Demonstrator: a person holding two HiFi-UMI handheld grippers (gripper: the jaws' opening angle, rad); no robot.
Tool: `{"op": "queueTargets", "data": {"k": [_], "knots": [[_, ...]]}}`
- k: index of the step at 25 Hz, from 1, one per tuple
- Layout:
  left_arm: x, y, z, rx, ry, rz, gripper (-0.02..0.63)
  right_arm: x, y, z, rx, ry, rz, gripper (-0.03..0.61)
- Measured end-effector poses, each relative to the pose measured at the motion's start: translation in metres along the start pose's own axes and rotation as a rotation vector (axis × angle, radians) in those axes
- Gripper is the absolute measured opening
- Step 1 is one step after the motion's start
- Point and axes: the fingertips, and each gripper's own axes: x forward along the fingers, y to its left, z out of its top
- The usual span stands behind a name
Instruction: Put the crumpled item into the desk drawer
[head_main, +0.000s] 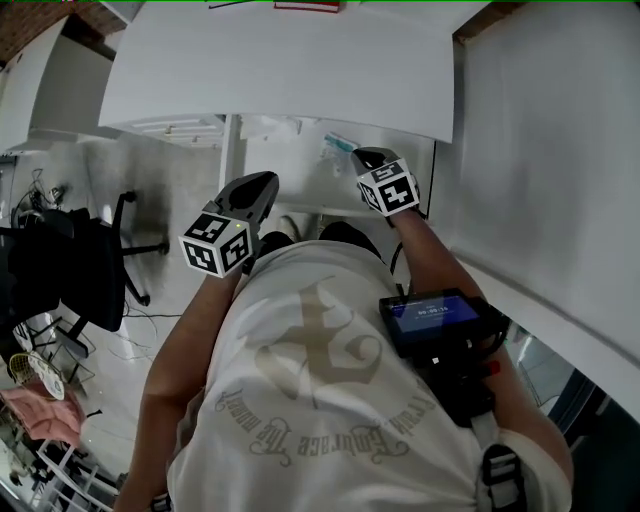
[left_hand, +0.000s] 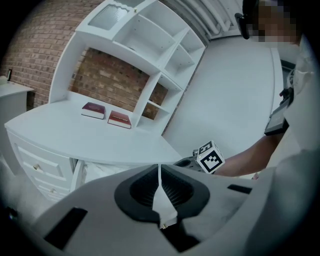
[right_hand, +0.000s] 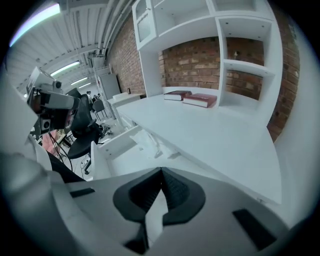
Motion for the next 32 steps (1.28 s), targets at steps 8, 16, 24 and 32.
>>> {"op": "queueTargets", "data": {"k": [8,16,24,32], "knots": [[0.014,-0.009,0.016,0.066,0.003,-0.092,0.034,-0.036,0.000,0.024,0.042,-0.106,-0.064,0.023],[0.020,-0.020,0.022,0.112,0.004,-0.138,0.034,-0.067,0.014,0.044,0.030,-0.199,-0.091,0.022],[0.029,-0.031,0.027,0.151,0.012,-0.185,0.034,-0.097,0.019,0.051,0.130,-0.305,-0.088,0.021],[0.041,-0.053,0.025,0.176,0.035,-0.231,0.034,-0.129,0.024,0.048,0.172,-0.371,-0.075,0.021]]}}
